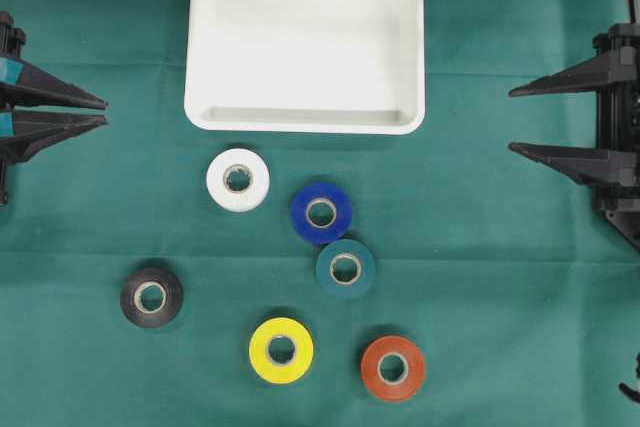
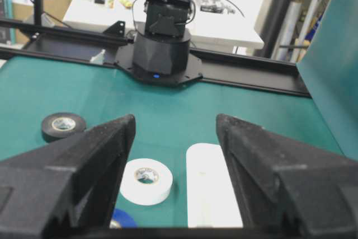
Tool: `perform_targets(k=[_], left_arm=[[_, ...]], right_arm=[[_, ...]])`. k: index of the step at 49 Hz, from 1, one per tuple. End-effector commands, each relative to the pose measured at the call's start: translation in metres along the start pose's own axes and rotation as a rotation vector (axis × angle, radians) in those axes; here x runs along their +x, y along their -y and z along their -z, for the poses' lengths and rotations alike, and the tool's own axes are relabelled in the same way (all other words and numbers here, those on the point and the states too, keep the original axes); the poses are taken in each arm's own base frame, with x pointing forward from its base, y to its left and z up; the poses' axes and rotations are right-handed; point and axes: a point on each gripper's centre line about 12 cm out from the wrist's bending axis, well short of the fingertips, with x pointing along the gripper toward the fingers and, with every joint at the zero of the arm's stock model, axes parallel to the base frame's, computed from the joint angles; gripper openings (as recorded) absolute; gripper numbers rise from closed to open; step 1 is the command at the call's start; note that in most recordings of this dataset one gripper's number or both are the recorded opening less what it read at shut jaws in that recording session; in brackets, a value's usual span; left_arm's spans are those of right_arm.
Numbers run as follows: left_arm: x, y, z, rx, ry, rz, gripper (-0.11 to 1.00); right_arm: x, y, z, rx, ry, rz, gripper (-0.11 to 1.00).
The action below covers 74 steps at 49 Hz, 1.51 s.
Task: Put the tape into the white case with the right arm.
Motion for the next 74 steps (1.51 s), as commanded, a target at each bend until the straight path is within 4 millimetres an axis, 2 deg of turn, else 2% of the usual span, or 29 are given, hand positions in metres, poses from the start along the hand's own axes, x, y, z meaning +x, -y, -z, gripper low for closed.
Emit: perform_targets(k=[1, 3, 8, 14, 23, 36, 40, 45, 48, 54, 56, 74], left_arm=[[0.005, -0.001, -0.008, -0.032, 0.015, -0.01, 0.24], [0.007, -0.002, -0.008, -0.032, 0.011, -0.011, 0.21], [0.011, -0.001, -0.004, -0.029, -0.009, -0.01, 0.03], [0.016, -0.002, 0.003, -0.029, -0.041, -0.012, 0.0], [0.014, -0.002, 0.012, -0.029, -0.066, -0.013, 0.0], [0.007, -0.001, 0.03, -0.032, -0.13, -0.012, 0.0], [0.005, -0.001, 0.032, -0.031, -0.156, -0.011, 0.0], [0.002, -0.001, 0.033, -0.033, -0.172, -0.011, 0.0], [0.001, -0.001, 0.033, -0.033, -0.181, -0.01, 0.0], [-0.002, -0.001, 0.034, -0.033, -0.201, -0.009, 0.0], [-0.004, -0.001, 0.034, -0.033, -0.209, -0.009, 0.0], [-0.026, 0.0, 0.066, -0.034, -0.336, -0.008, 0.0]], right_arm=[[0.002, 0.001, 0.0, 0.015, -0.003, 0.005, 0.24], [0.002, 0.002, 0.002, 0.018, -0.021, 0.008, 0.22], [0.002, 0.005, 0.008, 0.031, -0.072, 0.024, 0.03], [0.002, 0.006, 0.01, 0.056, -0.09, 0.035, -0.09], [0.001, 0.007, 0.017, 0.059, -0.111, 0.036, -0.1], [-0.003, 0.006, 0.045, 0.071, -0.186, 0.039, -0.09], [-0.004, 0.006, 0.049, 0.071, -0.198, 0.038, -0.03], [-0.004, 0.006, 0.051, 0.073, -0.209, 0.04, 0.13], [-0.004, 0.007, 0.052, 0.072, -0.215, 0.042, 0.27], [-0.005, 0.007, 0.055, 0.074, -0.238, 0.043, 0.64], [-0.006, 0.007, 0.058, 0.074, -0.25, 0.043, 0.72], [-0.023, 0.006, 0.107, 0.101, -0.564, 0.061, 0.71]])
